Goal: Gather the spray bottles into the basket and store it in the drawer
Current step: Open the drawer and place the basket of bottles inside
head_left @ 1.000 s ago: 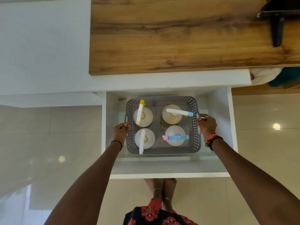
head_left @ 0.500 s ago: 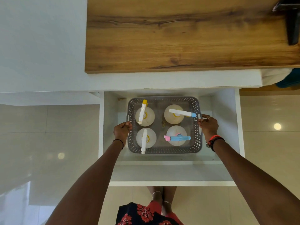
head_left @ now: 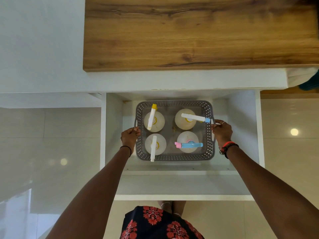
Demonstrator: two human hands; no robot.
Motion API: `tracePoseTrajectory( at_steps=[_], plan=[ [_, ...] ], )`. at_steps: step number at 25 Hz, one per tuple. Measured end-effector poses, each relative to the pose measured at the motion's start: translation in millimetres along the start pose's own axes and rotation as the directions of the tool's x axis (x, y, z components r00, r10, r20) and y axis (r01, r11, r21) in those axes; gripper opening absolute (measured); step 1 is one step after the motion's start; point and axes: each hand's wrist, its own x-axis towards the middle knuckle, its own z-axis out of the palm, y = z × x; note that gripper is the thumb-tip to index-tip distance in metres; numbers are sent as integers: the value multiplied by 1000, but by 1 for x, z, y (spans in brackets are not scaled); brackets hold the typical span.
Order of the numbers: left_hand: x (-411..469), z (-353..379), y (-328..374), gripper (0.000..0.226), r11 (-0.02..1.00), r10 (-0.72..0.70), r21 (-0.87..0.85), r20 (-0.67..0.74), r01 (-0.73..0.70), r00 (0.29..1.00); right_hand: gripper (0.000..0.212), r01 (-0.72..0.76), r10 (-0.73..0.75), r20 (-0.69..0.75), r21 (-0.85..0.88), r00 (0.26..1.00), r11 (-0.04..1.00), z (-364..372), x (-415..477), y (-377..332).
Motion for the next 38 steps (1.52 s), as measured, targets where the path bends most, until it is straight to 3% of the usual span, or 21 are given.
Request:
tracePoseTrajectory(
  at_steps=[15,19,23,27,30,34,38],
  plan=[
    [11,3,-8,24,999,27,34,14,-27,1000,35,14,-15,-12,-77,1000,997,4,12,4],
    [-1,-1,-3,29,983,38,181,-37,-30,999,41,-32,25,-60,-120,998,992,0,5,-2],
    [-28,-19,3,37,958,54,285,-53,-37,997,37,-123,117,-130,-38,985,992,-13,-13,-3],
    [-71,-38,5,34,796,247,549,89,-254,965,33,-187,184,-131,-11,974,982,-29,-45,2],
    [-107,-46,3,29,657,351,647,192,-387,917,31,-157,147,-85,-119,985,980,-41,-78,3],
    [-160,-47,-4,21,498,436,665,362,-556,824,30,91,-59,98,-364,993,927,-54,-138,11],
    [-205,-41,-20,29,340,337,603,638,-722,692,26,343,-184,372,-426,910,837,-61,-190,28]
  ],
)
